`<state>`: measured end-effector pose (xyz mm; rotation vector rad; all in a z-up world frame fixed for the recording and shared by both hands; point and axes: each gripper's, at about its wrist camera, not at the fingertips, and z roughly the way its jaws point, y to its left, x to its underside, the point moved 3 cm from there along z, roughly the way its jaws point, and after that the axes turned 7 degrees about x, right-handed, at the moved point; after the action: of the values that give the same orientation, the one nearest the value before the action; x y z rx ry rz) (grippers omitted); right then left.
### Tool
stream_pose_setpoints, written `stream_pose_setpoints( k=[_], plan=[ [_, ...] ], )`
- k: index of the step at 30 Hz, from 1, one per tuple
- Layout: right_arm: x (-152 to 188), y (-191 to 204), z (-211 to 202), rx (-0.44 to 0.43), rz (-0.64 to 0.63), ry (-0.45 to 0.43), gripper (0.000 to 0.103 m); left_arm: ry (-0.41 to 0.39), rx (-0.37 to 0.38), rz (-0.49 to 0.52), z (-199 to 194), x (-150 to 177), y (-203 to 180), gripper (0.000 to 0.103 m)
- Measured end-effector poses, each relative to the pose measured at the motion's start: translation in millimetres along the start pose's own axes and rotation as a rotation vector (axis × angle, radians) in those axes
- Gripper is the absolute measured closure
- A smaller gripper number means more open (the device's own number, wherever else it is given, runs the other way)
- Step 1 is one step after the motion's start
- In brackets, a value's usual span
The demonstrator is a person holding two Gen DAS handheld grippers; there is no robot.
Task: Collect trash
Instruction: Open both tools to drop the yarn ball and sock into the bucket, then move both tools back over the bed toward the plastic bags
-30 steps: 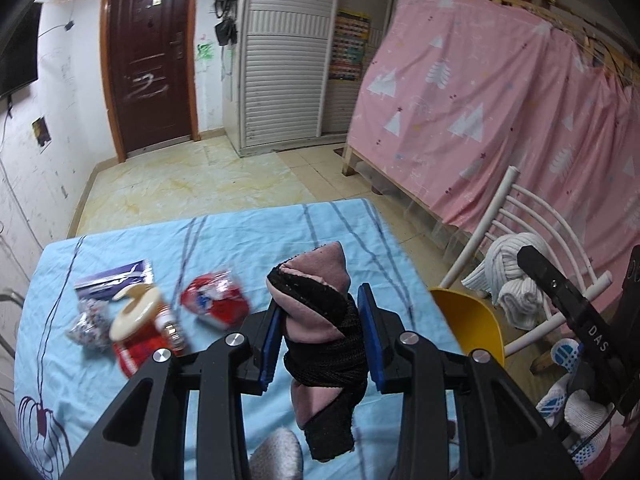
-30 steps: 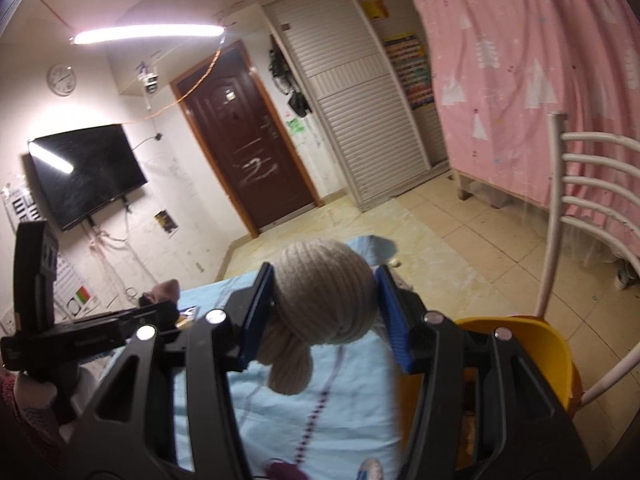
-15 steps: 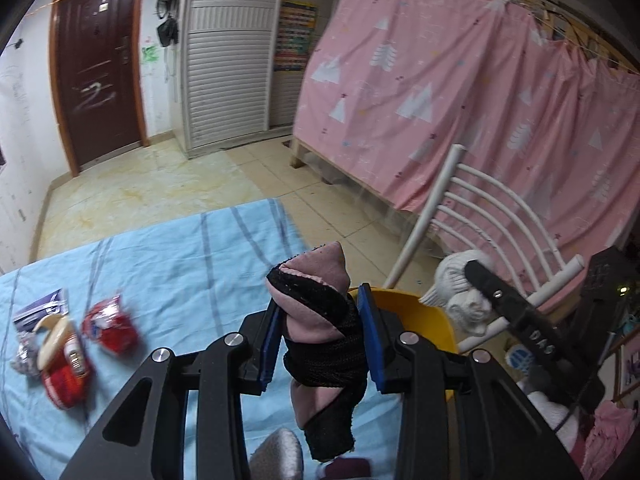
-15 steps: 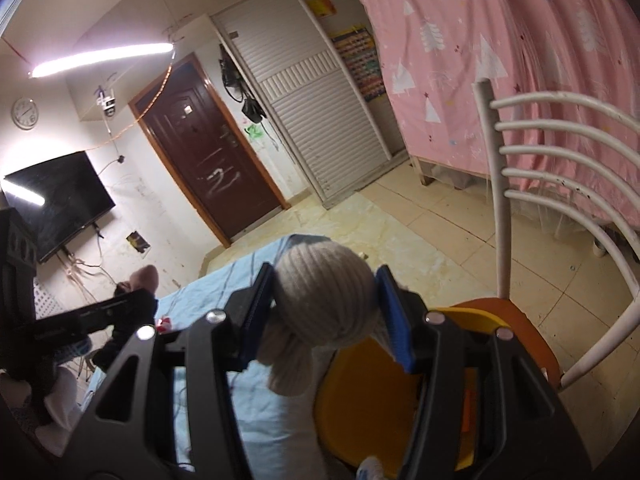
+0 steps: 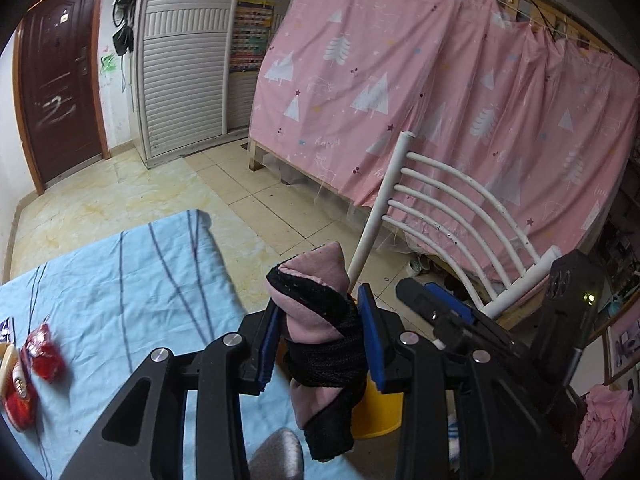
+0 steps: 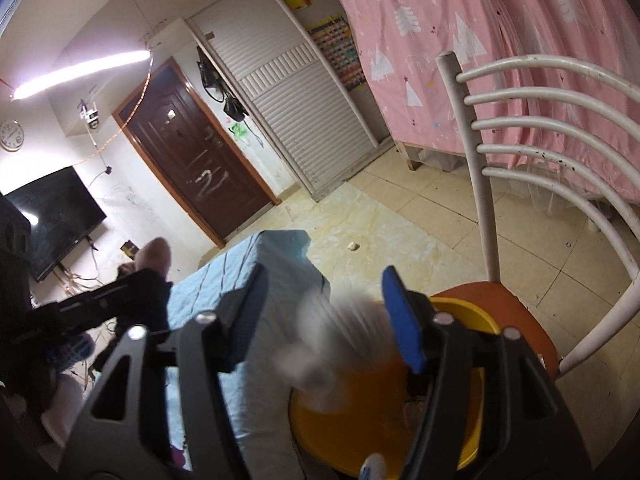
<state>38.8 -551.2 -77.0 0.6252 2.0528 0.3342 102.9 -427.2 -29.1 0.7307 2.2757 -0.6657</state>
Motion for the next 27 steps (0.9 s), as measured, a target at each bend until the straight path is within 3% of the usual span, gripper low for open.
stream_pose_setpoints(
  k=[3,7,16,27],
  plan=[
    [0,-2,-1,0.006,0.005,-0.004,0.042,0.010,0.020,-0.003,12,-2,-4,0.072],
    [0,-4,-1,0.011,0.009,-0.005,0.040,0.015,0.032,-0.013,17,0,-6,0.058],
    [3,7,2,0.013,-0.008,0.008,0.038,-0.009,0.034,-0.054,-5,2,14,0.057],
    [16,60,6,-0.019,-0.100,0.035,0.033,-0.074,0.005,-0.105,-52,5,57,0.056]
  ],
)
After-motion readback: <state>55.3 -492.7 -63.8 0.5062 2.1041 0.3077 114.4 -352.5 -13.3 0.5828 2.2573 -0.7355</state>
